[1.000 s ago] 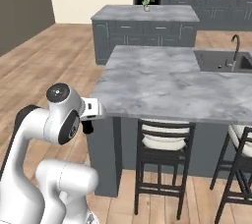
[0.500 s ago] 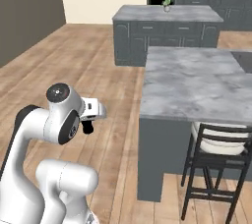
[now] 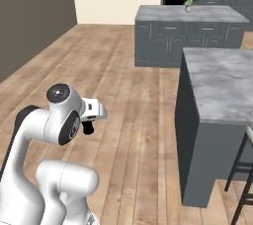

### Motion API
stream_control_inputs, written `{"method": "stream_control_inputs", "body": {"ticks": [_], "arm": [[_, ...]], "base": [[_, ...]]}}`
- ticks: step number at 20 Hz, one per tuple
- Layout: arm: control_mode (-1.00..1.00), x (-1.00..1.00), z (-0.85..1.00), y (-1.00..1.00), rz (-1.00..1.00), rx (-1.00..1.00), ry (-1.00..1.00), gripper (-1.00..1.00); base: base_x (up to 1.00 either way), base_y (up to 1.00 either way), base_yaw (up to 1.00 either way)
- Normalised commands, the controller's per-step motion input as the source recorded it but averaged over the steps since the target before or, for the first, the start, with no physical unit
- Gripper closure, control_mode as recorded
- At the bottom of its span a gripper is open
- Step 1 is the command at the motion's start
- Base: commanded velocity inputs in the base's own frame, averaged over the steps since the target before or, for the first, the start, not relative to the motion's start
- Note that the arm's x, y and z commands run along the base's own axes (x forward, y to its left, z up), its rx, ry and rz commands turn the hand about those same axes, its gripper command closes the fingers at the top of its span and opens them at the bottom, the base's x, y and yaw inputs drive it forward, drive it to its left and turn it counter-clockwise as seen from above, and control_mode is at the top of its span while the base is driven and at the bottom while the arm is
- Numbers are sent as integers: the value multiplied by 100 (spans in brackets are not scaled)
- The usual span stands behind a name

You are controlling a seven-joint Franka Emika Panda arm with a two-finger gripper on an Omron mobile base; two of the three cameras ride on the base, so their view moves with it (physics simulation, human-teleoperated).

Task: Place the large bottle from the dining counter next to the other large bottle outside the sink, and place the small bottle from the dining counter next to the other small bottle inside the sink.

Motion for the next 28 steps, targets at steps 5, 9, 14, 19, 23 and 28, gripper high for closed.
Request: {"method": "stream_control_inputs", "body": {"ticks": [5,9,14,19,23,28], "arm": [[100,0,0,0,0,0,0,100],[100,0,0,0,0,0,0,100],[100,0,0,0,0,0,0,100],[100,0,0,0,0,0,0,100],[100,0,0,0,0,0,0,100],[100,0,0,0,0,0,0,100]], "base": [[-23,91,0],[0,2,1],[26,6,-1],[82,39,-7],[99,54,-10],[97,63,-6]]}}
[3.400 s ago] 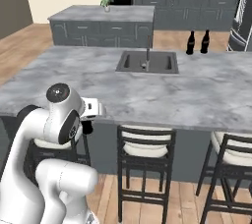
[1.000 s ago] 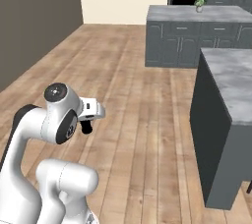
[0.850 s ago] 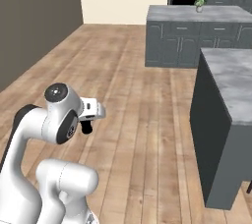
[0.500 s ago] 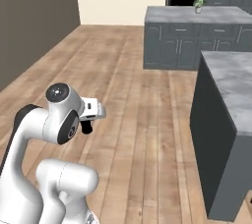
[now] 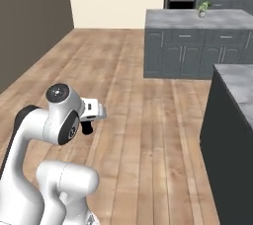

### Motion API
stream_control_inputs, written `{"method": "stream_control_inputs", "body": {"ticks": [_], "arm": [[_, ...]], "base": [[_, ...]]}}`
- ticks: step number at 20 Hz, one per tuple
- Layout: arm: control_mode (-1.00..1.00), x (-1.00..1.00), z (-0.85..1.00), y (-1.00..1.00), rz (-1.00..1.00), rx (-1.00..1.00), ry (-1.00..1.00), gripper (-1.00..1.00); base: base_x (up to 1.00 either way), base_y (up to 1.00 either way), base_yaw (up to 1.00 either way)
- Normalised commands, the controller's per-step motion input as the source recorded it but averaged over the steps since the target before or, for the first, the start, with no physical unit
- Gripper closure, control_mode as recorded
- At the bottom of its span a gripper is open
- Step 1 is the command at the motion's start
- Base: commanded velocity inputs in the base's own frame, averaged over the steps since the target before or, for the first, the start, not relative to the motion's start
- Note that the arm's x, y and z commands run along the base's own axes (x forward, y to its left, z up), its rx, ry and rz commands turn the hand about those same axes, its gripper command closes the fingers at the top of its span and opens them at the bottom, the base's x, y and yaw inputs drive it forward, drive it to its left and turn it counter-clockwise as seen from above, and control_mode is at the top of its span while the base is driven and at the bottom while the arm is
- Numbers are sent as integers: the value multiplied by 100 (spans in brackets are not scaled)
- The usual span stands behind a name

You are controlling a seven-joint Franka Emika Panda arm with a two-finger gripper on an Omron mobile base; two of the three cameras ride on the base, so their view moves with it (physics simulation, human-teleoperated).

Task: Place the large bottle from the dining counter next to the other large bottle outside the sink, and place the small bottle from the dining counter next to the other small bottle inside the sink.

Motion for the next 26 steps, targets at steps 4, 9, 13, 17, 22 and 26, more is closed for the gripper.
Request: {"method": "stream_control_inputs", "body": {"ticks": [4,9,13,17,22,26], "arm": [[100,0,0,0,0,0,0,100],[100,0,0,0,0,0,0,100],[100,0,0,0,0,0,0,100],[100,0,0,0,0,0,0,100],[100,0,0,0,0,0,0,100],[100,0,0,0,0,0,0,100]], "base": [[93,60,0],[99,57,0],[100,59,0],[100,57,0],[100,59,0],[100,61,0]]}}
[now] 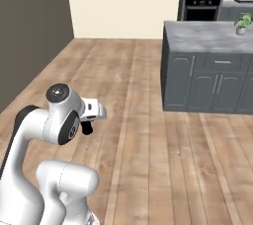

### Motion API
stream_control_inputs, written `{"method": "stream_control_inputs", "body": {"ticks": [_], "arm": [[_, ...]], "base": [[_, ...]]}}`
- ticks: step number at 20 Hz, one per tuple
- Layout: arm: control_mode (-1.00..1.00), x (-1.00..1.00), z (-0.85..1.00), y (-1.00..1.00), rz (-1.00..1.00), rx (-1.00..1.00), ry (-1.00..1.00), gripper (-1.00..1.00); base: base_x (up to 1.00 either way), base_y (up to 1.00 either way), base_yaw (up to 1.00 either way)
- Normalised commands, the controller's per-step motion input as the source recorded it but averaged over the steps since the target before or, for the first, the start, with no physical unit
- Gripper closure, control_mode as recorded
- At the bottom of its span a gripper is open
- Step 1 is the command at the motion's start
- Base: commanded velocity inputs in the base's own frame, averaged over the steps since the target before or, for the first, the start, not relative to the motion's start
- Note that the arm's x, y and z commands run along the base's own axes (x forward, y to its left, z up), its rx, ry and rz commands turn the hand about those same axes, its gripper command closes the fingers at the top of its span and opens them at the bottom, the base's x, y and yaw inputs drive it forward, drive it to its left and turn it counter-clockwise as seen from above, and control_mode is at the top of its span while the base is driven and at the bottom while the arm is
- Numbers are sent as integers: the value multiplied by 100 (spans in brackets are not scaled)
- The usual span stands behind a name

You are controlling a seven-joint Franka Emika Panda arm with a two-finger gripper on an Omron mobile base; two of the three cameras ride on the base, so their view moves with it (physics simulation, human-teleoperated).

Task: Place the large bottle from the dining counter next to the other large bottle outside the sink, and place the small bottle from the dining counter next to the other small bottle inside the sink.

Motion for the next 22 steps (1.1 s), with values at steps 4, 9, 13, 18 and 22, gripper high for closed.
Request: {"method": "stream_control_inputs", "body": {"ticks": [4,9,13,18,22], "arm": [[100,0,0,0,0,0,0,100],[100,0,0,0,0,0,0,100],[100,0,0,0,0,0,0,100],[100,0,0,0,0,0,0,100],[100,0,0,0,0,0,0,100]], "base": [[100,62,0],[100,61,0],[100,50,0],[100,34,-3],[97,2,-13]]}}
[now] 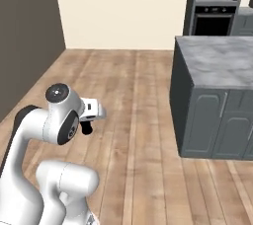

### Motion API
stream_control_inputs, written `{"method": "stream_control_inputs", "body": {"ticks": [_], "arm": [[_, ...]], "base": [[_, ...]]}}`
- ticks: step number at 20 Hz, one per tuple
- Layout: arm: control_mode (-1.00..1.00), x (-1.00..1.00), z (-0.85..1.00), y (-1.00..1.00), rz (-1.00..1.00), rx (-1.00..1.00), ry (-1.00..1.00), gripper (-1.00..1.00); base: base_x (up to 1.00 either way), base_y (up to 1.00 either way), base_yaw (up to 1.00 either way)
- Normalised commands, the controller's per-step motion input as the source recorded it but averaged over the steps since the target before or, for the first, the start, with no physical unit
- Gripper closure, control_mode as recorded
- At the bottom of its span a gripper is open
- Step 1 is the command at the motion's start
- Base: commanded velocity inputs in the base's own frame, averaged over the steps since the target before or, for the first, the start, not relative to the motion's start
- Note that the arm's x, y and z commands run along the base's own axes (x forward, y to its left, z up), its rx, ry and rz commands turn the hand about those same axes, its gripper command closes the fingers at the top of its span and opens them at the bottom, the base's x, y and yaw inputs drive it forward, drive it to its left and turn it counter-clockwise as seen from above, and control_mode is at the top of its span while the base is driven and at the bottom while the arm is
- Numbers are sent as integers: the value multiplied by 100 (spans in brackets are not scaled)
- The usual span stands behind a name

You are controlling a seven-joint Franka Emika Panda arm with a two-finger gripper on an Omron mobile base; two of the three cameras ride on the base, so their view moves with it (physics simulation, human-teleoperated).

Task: Place the large bottle from the dining counter next to the other large bottle outside the sink, and place the small bottle from the dining counter next to the other small bottle inside the sink.

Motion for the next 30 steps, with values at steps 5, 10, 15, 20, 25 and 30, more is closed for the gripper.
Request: {"method": "stream_control_inputs", "body": {"ticks": [5,10,15,20,25,30], "arm": [[100,0,0,0,0,0,0,100],[100,0,0,0,0,0,0,100],[100,0,0,0,0,0,0,100],[100,0,0,0,0,0,0,100],[100,0,0,0,0,0,0,100],[100,0,0,0,0,0,0,100]], "base": [[40,0,-39],[3,0,-50],[0,0,-50],[0,0,-50],[0,0,-50],[0,0,-50]]}}
